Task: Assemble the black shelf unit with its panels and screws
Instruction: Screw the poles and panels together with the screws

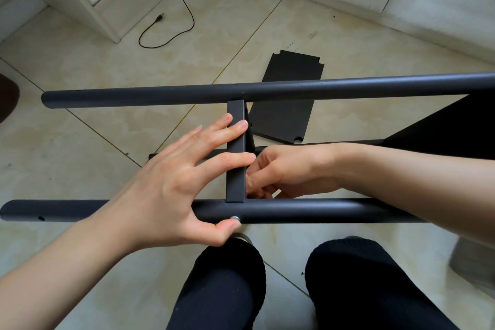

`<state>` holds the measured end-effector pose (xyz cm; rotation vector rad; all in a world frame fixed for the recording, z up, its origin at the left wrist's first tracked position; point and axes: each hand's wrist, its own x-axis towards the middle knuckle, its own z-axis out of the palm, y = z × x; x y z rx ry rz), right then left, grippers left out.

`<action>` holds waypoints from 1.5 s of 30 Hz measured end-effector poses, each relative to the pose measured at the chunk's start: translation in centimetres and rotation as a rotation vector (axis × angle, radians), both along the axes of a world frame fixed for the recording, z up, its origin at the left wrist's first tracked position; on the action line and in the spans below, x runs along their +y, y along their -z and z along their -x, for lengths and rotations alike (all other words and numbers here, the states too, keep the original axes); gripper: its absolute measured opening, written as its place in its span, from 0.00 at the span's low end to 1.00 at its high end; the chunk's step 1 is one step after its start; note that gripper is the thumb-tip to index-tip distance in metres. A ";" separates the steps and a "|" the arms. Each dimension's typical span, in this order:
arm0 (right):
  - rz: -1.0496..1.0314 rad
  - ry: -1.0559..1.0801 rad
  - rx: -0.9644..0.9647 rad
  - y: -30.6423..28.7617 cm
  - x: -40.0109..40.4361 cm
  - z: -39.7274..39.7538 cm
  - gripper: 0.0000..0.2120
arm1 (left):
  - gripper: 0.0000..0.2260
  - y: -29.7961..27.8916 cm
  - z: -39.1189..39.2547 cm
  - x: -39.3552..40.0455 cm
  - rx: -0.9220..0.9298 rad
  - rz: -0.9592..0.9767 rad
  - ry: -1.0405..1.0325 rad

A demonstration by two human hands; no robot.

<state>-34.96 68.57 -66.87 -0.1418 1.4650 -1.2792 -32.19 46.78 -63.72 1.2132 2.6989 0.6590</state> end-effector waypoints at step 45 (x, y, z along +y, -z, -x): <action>0.017 0.003 -0.011 0.0 -0.1 0.1 0.15 | 0.33 0.3 0.1 0.0 -0.003 -0.022 0.010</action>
